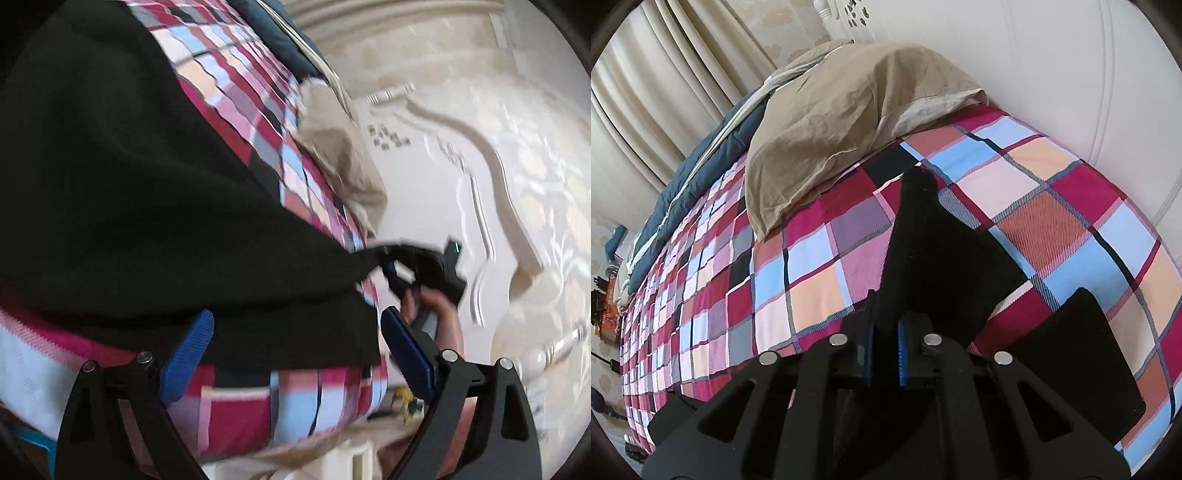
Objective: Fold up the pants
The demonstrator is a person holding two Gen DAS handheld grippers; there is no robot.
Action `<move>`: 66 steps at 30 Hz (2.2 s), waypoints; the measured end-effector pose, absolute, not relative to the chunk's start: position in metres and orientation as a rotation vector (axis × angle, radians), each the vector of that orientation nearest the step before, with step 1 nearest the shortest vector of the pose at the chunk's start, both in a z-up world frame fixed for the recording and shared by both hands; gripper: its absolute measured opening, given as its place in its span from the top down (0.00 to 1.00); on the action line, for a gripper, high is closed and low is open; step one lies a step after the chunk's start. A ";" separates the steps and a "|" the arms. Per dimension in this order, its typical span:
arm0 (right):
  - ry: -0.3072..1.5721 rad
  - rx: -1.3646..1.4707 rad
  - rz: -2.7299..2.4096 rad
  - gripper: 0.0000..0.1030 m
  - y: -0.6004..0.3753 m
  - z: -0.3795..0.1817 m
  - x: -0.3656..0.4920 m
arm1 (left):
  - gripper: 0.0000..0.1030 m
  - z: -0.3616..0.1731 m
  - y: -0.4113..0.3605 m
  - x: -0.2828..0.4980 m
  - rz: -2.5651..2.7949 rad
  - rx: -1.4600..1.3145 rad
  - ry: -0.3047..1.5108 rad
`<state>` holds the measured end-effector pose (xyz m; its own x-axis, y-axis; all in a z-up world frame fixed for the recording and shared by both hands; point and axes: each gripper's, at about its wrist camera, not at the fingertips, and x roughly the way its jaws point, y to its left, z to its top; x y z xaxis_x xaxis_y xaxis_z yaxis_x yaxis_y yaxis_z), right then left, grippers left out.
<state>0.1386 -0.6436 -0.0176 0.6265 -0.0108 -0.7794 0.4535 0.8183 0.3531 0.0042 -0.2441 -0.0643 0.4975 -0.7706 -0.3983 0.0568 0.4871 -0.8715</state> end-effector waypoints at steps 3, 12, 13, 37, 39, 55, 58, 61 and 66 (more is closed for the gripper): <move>0.848 0.580 -0.273 0.92 -0.646 -0.017 0.134 | 0.13 -0.076 -0.239 0.013 -0.547 -0.998 0.946; 0.810 0.655 -0.241 0.93 -0.660 -0.024 0.111 | 0.19 -0.074 -0.225 0.019 -0.425 -1.103 0.903; 0.805 0.666 -0.236 0.94 -0.661 -0.025 0.108 | 0.28 -0.074 -0.222 0.023 -0.407 -1.105 0.901; 0.532 1.111 -0.196 0.95 -0.712 -0.100 -0.061 | 0.79 -0.080 -0.232 -0.006 -0.485 -0.797 1.039; 0.530 1.097 -0.204 0.95 -0.710 -0.096 -0.062 | 0.79 -0.079 -0.231 -0.007 -0.491 -0.794 1.045; 0.644 0.711 -0.199 0.42 -0.758 -0.009 -0.016 | 0.17 -0.017 -0.204 -0.003 -0.778 -0.662 1.019; 0.734 0.587 -0.178 0.41 -0.756 -0.009 0.026 | 0.17 -0.013 -0.160 0.025 -0.698 -0.603 0.971; 0.850 0.521 -0.133 0.45 -0.755 -0.023 0.064 | 0.17 -0.017 -0.105 0.049 -0.545 -0.536 0.904; 0.995 0.363 -0.146 0.92 -0.736 -0.040 0.086 | 0.17 -0.025 -0.025 0.074 -0.325 -0.486 0.847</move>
<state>0.0862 -0.7364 -0.0397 0.5408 0.0442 -0.8400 0.2836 0.9306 0.2315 0.0738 -0.0247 -0.0253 0.6233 -0.4590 -0.6331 0.0827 0.8437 -0.5304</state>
